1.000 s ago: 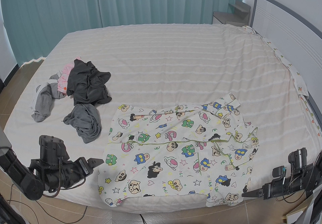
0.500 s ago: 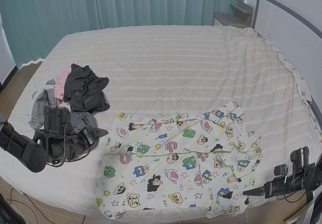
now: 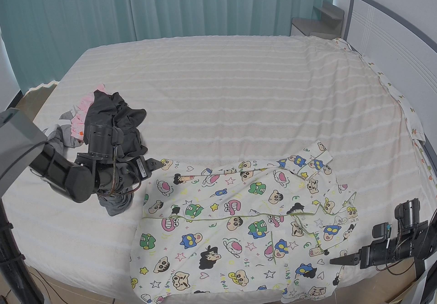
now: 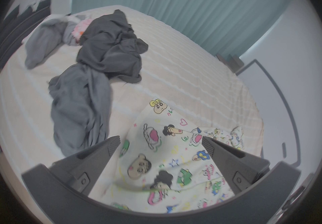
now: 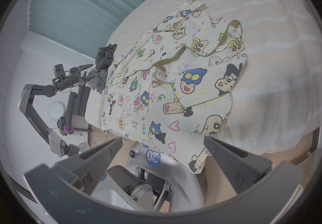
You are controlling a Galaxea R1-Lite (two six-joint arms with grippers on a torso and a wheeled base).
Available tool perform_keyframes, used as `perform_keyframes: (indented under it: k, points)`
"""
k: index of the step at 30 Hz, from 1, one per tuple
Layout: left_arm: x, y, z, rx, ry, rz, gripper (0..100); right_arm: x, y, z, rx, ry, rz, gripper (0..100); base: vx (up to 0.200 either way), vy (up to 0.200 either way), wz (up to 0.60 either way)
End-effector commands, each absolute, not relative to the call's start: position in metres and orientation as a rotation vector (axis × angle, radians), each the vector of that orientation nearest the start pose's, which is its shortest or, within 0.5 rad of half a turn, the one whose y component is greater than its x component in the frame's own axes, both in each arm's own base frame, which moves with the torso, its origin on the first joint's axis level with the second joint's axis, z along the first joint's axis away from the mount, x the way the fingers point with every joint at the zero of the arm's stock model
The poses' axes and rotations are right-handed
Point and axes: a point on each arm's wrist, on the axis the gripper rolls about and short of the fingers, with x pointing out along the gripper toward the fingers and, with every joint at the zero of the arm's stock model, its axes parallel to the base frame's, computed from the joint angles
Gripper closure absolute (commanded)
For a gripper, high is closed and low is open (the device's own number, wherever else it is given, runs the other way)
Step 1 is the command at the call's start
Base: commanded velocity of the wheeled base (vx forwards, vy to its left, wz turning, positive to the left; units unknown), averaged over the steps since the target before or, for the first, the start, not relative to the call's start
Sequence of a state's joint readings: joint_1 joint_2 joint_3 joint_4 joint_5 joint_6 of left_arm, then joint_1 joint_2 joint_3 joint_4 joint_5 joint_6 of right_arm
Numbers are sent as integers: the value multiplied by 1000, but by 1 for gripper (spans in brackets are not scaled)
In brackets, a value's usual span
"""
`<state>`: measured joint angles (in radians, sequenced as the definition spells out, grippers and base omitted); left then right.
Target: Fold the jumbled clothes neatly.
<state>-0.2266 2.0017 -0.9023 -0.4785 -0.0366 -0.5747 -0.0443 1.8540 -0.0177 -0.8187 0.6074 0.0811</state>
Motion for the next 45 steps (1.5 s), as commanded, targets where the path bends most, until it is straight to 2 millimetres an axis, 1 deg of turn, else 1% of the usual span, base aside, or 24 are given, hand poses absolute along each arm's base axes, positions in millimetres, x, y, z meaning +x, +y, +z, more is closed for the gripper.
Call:
perform_keyframes:
  k: [1, 2, 3, 4, 6, 7, 8, 10, 16, 20, 21, 24, 25, 34, 45]
  points:
    - [393, -79, 45, -379, 727, -65, 0, 158, 6, 16, 407, 1008, 474, 0, 0, 0, 0]
    - [401, -80, 42, -380, 723, -68, 0, 158, 6, 16, 406, 1005, 475, 0, 0, 0, 0]
    - [405, -80, 40, -380, 724, -66, 0, 158, 6, 16, 405, 1004, 475, 0, 0, 0, 0]
    - [414, -81, 34, -381, 728, -62, 0, 158, 6, 17, 404, 1001, 475, 0, 0, 0, 0]
    - [427, -79, 31, -385, 724, -55, 0, 158, 6, 17, 404, 1001, 477, 0, 0, 0, 0]
    - [429, -79, 31, -385, 722, -56, 0, 158, 6, 17, 403, 1000, 477, 0, 0, 0, 0]
    - [436, -79, 28, -388, 720, -57, 0, 158, 6, 18, 402, 997, 477, 0, 0, 0, 0]
    - [442, -81, 27, -391, 710, -62, 0, 158, 6, 18, 401, 997, 479, 0, 0, 0, 0]
    - [452, -87, 15, -391, 708, -72, 0, 157, 7, 18, 408, 1000, 495, 0, 0, 0, 0]
    - [454, -91, 16, -395, 702, -79, 0, 157, 7, 18, 413, 999, 501, 0, 0, 0, 0]
    - [456, -95, 15, -403, 696, -87, 0, 157, 7, 18, 414, 1000, 503, 0, 0, 0, 0]
    - [457, -101, 17, -431, 686, -91, 0, 157, 8, 18, 413, 1001, 505, 0, 0, 0, 0]
    - [458, -102, 19, -444, 681, -89, 100, 157, 8, 18, 413, 1001, 505, 0, 0, 0, 0]
    - [461, -100, 21, -456, 669, -80, 100, 157, 8, 18, 412, 998, 505, 0, 0, 0, 0]
    - [480, -84, 45, -468, 542, 6, 100, 157, 8, 18, 411, 998, 506, 0, 0, 0, 0]
